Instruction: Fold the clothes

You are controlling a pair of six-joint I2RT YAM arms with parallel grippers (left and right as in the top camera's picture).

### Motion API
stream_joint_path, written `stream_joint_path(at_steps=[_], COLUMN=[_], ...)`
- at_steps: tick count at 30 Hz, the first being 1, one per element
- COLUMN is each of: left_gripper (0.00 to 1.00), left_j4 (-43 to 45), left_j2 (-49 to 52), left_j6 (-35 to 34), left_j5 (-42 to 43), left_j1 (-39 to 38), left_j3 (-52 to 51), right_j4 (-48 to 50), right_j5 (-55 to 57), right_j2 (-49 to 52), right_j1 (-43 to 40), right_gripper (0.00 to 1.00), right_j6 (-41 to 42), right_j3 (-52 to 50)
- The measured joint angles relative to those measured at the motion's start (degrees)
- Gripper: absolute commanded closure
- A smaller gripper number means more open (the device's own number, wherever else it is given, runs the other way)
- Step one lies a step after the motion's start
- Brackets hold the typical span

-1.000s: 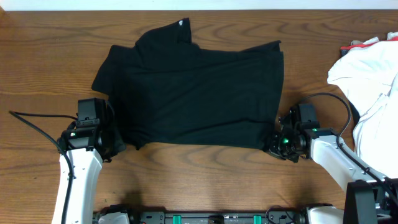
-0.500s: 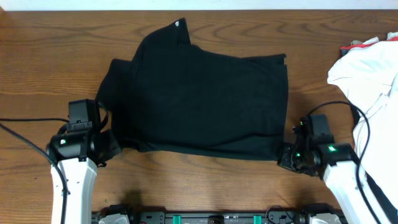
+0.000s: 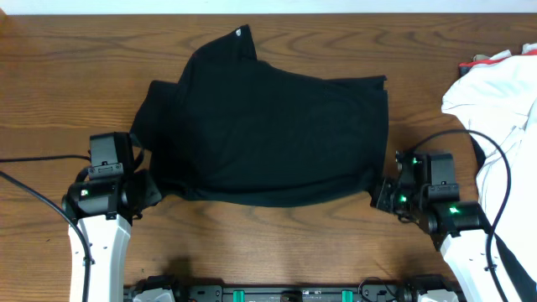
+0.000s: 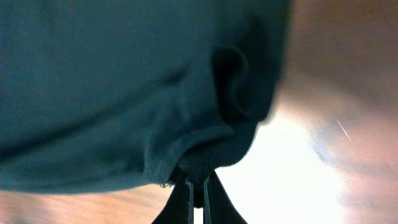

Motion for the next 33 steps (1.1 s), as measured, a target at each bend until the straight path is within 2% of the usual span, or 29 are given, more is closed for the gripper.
stream_joint_path(at_steps=[7, 11, 21, 33], left_gripper=[0.94, 0.94, 0.93, 0.93], left_j4=[8.4, 12.5, 24.5, 33.3], left_j2=[0.2, 1.5, 10.0, 18.1], left_j6=[0.5, 2.7, 9.1, 12.5], left_j5=[1.7, 2.4, 3.7, 5.4], left_j1=[0.0, 0.0, 0.0, 0.0], left_j3=[0.0, 0.0, 0.0, 0.0], right_j4=[7.6, 11.3, 22.7, 29.0], right_j5=[-1.0, -0.5, 1.0, 4.3], right_j2=[1.2, 5.2, 15.4, 19.7], right_j1=[0.0, 0.0, 0.0, 0.0], right_gripper=[0.99, 0.99, 0.98, 0.97], right_j6=[3.0, 3.6, 4.4, 4.4], right_j3=[0.0, 0.0, 0.0, 0.0])
